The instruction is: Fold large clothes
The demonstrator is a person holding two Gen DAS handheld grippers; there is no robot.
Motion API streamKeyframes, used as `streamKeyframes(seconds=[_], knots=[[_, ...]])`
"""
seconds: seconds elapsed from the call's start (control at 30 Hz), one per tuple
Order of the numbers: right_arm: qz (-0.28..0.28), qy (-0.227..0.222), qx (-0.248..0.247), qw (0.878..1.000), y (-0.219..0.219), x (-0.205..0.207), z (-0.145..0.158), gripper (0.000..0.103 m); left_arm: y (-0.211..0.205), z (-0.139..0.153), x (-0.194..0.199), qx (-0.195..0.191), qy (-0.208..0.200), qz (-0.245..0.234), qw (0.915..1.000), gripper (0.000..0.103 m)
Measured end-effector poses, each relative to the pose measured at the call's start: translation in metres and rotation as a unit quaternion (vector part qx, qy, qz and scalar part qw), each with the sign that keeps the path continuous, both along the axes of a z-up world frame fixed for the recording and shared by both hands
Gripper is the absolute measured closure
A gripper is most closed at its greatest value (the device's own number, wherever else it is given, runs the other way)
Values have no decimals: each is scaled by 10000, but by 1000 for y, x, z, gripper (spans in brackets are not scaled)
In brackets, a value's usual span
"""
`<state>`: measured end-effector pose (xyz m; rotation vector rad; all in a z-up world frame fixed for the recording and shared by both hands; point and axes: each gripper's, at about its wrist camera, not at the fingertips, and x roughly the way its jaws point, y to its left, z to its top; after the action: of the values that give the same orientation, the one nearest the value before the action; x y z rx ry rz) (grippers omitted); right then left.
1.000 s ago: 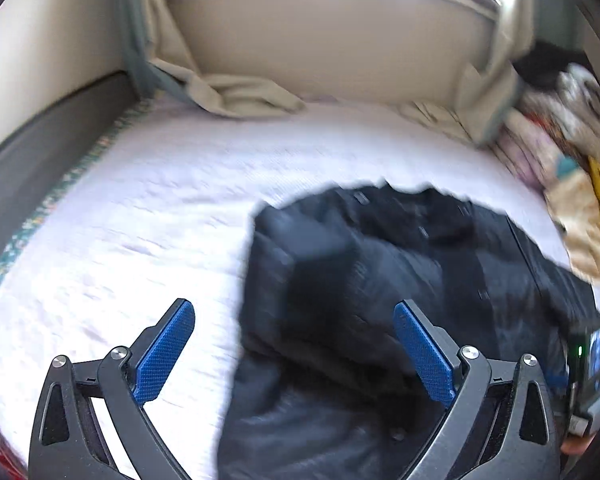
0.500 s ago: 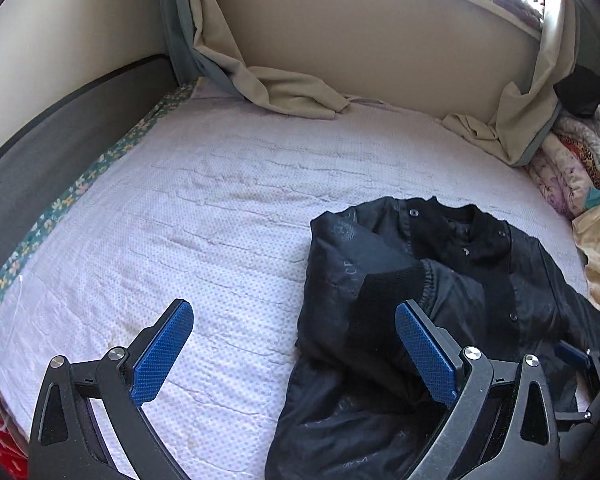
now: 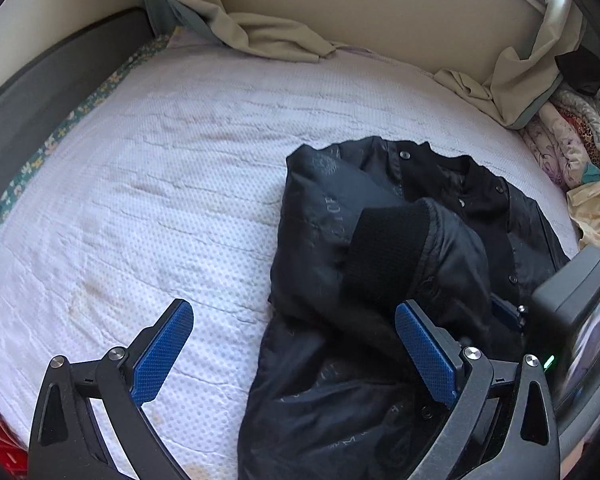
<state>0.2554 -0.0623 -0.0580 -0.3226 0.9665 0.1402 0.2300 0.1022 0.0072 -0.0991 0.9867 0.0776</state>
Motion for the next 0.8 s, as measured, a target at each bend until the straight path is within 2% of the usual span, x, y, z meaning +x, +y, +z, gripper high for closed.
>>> streamKeyframes(seconds=[0.03, 0.13, 0.23, 0.33, 0.37, 0.5, 0.57, 0.67, 0.73, 0.8], knots=[[-157, 0, 195, 9997, -9, 4, 4, 66, -1, -3, 1, -13, 39, 0, 10000, 1], [-492, -85, 519, 9974, -33, 9, 15, 79, -9, -14, 1, -181, 190, -95, 9996, 1], [-835, -41, 915, 9923, -61, 11, 19, 87, -29, -32, -1, -206, 421, -345, 9983, 1], [-1219, 117, 1464, 9816, -90, 10, 18, 90, -62, -56, -7, 76, 707, -832, 9940, 1], [-1324, 181, 1639, 9774, -97, 8, 17, 90, -70, -62, -9, 163, 767, -944, 9924, 1], [-1764, 714, 2753, 9423, -139, 8, 1, 90, -91, -98, -13, 342, 1167, -1197, 9853, 1], [-1911, 917, 3019, 9295, -152, 8, -10, 90, -93, -111, -13, 374, 1164, -1189, 9854, 0], [-2085, 1042, 3071, 9227, -164, 2, -16, 69, -96, -116, -15, 399, 1081, -1221, 9858, 0], [-2211, 979, 3098, 9195, -173, -3, -13, 43, -94, -117, -16, 333, 1087, -1217, 9860, 0], [-2379, 786, 3225, 9128, -186, -8, -5, 30, -93, -119, -15, 255, 1124, -1204, 9860, 0]])
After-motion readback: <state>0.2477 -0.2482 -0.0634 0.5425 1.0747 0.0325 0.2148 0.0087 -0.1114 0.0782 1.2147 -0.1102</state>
